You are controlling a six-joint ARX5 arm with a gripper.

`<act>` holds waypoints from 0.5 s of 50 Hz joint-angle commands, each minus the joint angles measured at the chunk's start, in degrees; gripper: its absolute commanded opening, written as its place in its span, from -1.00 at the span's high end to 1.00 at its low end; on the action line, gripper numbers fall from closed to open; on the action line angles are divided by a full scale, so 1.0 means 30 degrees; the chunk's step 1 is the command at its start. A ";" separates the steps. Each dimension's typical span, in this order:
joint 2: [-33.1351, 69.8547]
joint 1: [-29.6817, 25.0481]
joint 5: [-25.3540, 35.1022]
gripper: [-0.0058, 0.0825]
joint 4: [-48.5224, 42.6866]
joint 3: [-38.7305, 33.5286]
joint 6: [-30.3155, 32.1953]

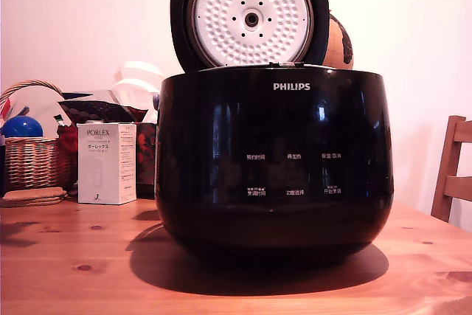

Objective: Close the rice cooker by pressing the lid down with medium force

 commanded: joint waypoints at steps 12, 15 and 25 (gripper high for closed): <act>-0.0284 0.0284 0.1931 0.92 0.1137 -0.0262 0.0758; -0.0284 0.0284 0.2273 0.92 0.1457 -0.0262 0.0758; -0.0248 0.0750 0.4291 0.92 0.3147 -0.0262 0.0750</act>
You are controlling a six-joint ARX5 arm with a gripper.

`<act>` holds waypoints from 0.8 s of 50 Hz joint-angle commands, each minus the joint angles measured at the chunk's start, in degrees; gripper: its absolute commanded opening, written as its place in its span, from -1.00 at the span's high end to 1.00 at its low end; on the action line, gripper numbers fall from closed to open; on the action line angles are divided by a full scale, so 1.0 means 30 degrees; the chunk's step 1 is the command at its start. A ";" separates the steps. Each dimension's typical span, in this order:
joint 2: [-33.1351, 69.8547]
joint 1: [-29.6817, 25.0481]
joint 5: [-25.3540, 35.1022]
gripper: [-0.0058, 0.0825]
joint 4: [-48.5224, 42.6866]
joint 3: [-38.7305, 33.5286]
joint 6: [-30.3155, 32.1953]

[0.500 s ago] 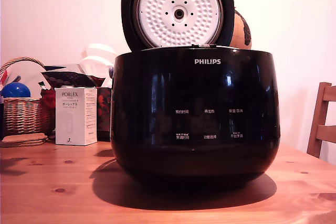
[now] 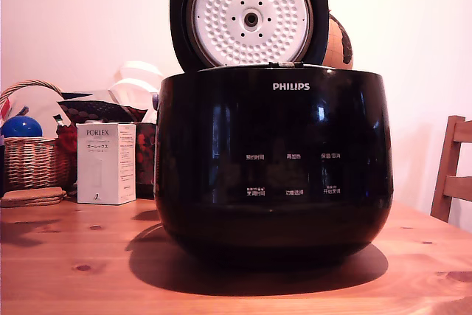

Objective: Close the rice cooker by pressing the lid down with medium force

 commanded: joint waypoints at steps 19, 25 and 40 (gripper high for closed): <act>0.0532 0.1676 0.6652 0.92 0.4233 -0.0262 -0.1632; 0.1137 0.1821 0.8065 0.92 0.5428 -0.0262 -0.2251; 0.3271 0.1843 1.0630 0.92 0.8036 -0.0058 -0.3468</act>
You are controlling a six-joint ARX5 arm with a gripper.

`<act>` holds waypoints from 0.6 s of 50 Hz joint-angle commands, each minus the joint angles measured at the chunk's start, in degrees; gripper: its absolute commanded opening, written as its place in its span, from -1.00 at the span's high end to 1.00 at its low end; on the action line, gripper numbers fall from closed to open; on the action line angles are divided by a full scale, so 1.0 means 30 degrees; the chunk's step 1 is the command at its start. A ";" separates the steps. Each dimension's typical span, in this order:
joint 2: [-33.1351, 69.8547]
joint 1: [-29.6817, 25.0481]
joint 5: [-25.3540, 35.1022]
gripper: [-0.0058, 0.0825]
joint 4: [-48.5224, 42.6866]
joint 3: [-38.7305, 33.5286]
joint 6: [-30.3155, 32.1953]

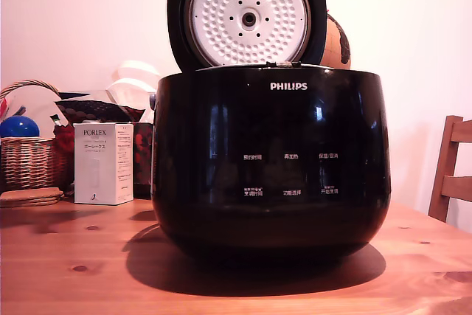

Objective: Close the rice cooker by pressing the lid down with medium force

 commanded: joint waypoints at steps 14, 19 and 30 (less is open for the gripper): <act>0.2280 0.0036 0.1647 0.92 0.2761 -0.0029 -0.1647; 0.2951 0.0036 0.2062 0.92 0.3541 0.0066 -0.2171; 0.4306 -0.0233 0.2375 0.92 0.4940 0.0277 -0.2798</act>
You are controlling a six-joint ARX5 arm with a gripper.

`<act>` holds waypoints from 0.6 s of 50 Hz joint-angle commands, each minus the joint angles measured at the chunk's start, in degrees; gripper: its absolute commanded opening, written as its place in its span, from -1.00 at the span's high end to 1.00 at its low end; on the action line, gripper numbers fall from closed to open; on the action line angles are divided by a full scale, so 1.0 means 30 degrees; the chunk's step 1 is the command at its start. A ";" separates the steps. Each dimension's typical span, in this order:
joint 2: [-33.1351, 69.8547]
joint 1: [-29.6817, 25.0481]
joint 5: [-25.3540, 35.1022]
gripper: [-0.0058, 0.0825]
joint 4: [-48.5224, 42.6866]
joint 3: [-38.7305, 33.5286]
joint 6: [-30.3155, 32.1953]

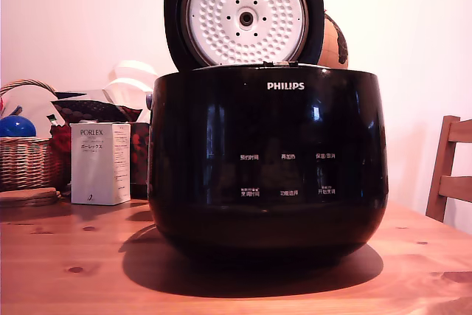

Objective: Close the rice cooker by pressing the lid down with medium force

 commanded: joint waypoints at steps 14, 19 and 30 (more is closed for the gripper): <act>0.2266 -0.0816 0.0138 0.92 0.2353 0.0248 -0.1122; 0.2528 -0.1195 0.0138 0.92 0.2484 0.0248 -0.1472; 0.2543 -0.1887 0.0510 0.92 0.2834 0.0248 -0.1435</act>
